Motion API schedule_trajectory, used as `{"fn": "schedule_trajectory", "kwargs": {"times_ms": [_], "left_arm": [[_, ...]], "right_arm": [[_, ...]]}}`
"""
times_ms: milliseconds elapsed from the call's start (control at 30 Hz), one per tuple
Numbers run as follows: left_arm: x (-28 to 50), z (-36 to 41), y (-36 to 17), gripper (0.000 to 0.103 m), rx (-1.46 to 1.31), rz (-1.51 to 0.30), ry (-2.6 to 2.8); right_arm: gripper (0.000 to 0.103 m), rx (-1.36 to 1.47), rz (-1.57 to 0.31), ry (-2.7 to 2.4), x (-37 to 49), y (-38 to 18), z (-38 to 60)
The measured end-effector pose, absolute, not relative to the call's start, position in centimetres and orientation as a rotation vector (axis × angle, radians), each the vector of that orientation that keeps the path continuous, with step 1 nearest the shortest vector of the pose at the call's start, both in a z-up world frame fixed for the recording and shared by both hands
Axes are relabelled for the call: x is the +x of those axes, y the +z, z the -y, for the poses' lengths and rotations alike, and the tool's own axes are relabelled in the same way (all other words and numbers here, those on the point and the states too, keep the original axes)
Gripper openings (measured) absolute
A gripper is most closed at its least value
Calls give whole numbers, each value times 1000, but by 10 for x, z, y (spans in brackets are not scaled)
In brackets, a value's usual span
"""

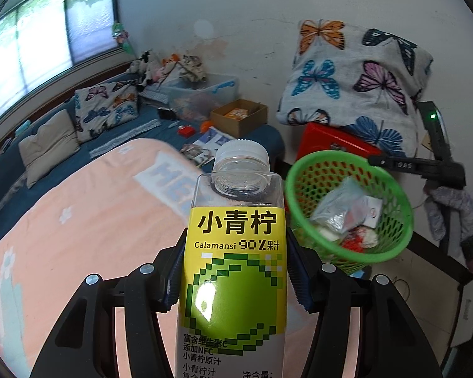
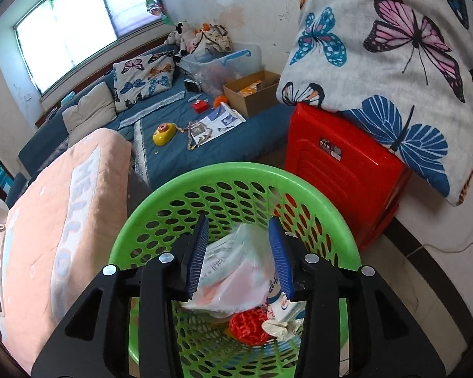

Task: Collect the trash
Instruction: 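Carry the clear bag over the basket with the right gripper while the left carries the bottle, then open the left gripper to drop the yellow-labelled bottle into the green basket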

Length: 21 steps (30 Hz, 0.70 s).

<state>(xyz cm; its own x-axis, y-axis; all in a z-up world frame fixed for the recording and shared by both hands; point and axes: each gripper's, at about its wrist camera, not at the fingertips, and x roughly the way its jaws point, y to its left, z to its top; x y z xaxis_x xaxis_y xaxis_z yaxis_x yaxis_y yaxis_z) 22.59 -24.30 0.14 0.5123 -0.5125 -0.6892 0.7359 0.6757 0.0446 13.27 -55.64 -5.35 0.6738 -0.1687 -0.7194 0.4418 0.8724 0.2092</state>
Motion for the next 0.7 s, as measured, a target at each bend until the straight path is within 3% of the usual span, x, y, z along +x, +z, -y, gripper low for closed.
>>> {"fn": "schedule_trajectory", "kwargs": {"times_ms": [700], "left_arm": [[182, 383, -27, 54, 415, -754, -952]], "right_arm": [[56, 381, -685, -338, 52, -33, 567]]}}
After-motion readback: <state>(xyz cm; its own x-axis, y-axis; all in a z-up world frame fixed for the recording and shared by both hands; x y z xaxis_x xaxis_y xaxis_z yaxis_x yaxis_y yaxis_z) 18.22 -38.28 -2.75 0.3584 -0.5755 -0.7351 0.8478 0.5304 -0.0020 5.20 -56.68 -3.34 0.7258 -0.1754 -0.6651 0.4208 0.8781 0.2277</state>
